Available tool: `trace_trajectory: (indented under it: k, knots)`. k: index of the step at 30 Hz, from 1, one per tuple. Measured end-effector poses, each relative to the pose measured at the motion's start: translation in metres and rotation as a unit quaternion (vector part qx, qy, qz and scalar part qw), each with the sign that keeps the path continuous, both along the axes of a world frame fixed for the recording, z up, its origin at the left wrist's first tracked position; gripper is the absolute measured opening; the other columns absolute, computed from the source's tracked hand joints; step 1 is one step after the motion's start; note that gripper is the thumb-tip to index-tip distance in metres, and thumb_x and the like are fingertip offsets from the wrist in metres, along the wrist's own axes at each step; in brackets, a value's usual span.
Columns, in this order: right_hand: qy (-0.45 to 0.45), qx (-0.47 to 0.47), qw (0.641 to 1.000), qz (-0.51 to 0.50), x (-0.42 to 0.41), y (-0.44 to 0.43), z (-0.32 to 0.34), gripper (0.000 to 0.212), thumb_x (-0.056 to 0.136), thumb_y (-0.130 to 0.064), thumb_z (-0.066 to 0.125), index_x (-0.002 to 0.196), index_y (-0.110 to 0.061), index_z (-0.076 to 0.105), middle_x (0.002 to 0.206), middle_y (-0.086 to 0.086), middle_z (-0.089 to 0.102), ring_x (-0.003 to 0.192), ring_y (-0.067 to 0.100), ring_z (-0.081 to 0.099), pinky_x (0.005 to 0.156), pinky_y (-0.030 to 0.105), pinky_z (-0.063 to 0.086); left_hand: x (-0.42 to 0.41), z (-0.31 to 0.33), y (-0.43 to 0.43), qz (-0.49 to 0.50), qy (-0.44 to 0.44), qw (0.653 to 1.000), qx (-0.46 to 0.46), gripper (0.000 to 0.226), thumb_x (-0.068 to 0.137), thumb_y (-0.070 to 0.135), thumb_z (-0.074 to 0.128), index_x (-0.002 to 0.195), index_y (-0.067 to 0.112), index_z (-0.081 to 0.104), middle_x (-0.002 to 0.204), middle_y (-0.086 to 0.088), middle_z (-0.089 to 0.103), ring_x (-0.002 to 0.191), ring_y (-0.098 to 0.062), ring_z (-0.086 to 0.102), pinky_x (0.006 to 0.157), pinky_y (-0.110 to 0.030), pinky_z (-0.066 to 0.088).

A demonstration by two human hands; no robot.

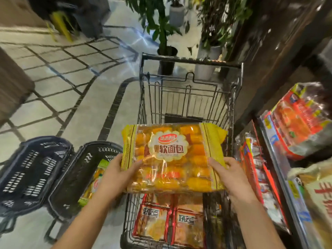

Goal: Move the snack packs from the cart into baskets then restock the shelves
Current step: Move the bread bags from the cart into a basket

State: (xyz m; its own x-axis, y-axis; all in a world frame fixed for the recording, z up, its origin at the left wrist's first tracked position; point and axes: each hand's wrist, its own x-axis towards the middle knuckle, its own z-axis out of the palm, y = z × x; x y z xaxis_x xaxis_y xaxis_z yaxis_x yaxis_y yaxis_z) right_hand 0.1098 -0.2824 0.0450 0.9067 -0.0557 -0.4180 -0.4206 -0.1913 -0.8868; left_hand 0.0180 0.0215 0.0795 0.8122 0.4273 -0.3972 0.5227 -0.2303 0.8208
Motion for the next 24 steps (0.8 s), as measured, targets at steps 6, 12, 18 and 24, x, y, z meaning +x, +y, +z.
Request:
trace_trajectory:
  k: [6, 12, 18, 24]
  knots:
    - [-0.032, 0.064, 0.994, 0.082, -0.007, 0.044, 0.005, 0.098, 0.062, -0.061, 0.088, 0.141, -0.015, 0.051, 0.135, 0.003, 0.062, 0.12, 0.017, 0.061, 0.101, 0.036, 0.048, -0.069, 0.019, 0.02, 0.094, -0.017, 0.995, -0.005, 0.024, 0.091, 0.041, 0.073, 0.112, 0.034, 0.064, 0.097, 0.008, 0.079, 0.085, -0.009, 0.076, 0.079, -0.034, 0.06]
    - [-0.059, 0.053, 0.978, 0.191, -0.027, 0.096, 0.016, 0.098, 0.057, -0.08, 0.081, 0.139, -0.032, 0.057, 0.137, -0.009, 0.063, 0.125, 0.016, 0.061, 0.108, 0.047, 0.048, -0.131, 0.023, 0.048, 0.187, -0.028, 0.982, -0.017, 0.021, 0.09, 0.04, 0.072, 0.108, 0.032, 0.068, 0.095, 0.013, 0.079, 0.089, -0.019, 0.078, 0.074, -0.036, 0.062]
    - [-0.082, 0.042, 0.956, 0.277, -0.055, 0.153, 0.027, 0.088, 0.078, -0.063, 0.076, 0.151, -0.026, 0.043, 0.153, -0.007, 0.044, 0.14, 0.019, 0.044, 0.114, 0.041, 0.038, -0.183, 0.031, 0.075, 0.254, -0.011, 0.966, -0.042, 0.025, 0.095, 0.039, 0.069, 0.118, 0.029, 0.067, 0.101, 0.0, 0.08, 0.086, -0.023, 0.078, 0.076, -0.058, 0.063]
    - [-0.081, 0.0, 0.94, 0.331, -0.075, 0.227, 0.026, 0.082, 0.085, -0.057, 0.073, 0.152, -0.022, 0.041, 0.155, 0.002, 0.044, 0.139, 0.025, 0.045, 0.109, 0.037, 0.038, -0.22, 0.023, 0.136, 0.282, -0.015, 0.958, -0.053, 0.017, 0.095, 0.036, 0.071, 0.111, 0.028, 0.07, 0.096, 0.001, 0.08, 0.082, -0.028, 0.078, 0.076, -0.062, 0.061]
